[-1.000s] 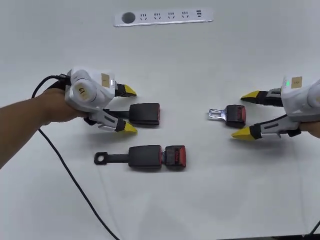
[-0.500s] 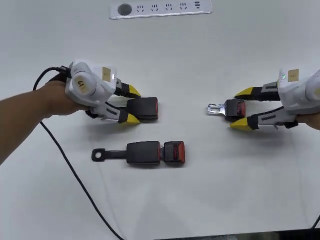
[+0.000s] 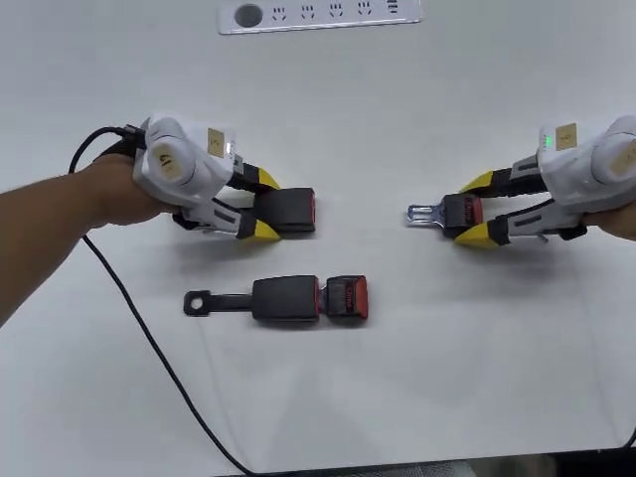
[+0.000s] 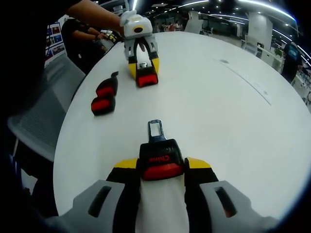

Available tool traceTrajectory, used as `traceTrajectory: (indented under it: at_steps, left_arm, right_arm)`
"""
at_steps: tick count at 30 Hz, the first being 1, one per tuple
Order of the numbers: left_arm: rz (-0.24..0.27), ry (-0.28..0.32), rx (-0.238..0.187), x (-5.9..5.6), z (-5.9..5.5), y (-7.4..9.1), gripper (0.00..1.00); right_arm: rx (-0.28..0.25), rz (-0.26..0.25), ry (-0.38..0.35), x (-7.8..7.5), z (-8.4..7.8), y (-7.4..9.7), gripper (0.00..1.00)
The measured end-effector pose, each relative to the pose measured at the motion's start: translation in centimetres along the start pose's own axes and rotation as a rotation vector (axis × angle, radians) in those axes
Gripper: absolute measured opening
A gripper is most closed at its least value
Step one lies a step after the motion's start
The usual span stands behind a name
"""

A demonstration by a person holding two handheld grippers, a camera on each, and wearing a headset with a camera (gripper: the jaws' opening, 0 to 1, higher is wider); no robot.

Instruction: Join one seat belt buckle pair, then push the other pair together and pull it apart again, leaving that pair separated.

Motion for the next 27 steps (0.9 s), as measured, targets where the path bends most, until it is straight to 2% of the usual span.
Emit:
traceTrajectory:
  at_steps: [10, 16, 20, 27]
  left_arm:
    - [0.010, 0.021, 0.008, -0.2, 0.2, -0.1, 0.33]
    - [0.011, 0.021, 0.014, -0.3, 0.4, -0.1, 0.33]
    - [0.011, 0.024, 0.017, -0.3, 0.5, 0.0, 0.33]
    - [0.006, 0.022, 0.024, -0.2, 0.5, -0.1, 0.33]
  right_arm:
    - [-0.011, 0.015, 0.025, 0.1, 1.2, -3.5, 0.33]
    - [-0.025, 0.030, 0.032, 0.8, 2.4, -5.1, 0.33]
    - [-0.033, 0.032, 0.034, 0.6, 2.6, -5.9, 0.33]
    - [-0.045, 0.036, 0.039, 0.4, 4.0, -7.5, 0.33]
Point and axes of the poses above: the centre of the closed fingertips' face, and the gripper's own axes: y roughly backward along the fingers, x roughly to its left, z roughly out of its top, the point moved 4 cm from there along y, roughly backward along the fingers, and after that the axes turned 11 degrees about -x, right-handed, at the moved point
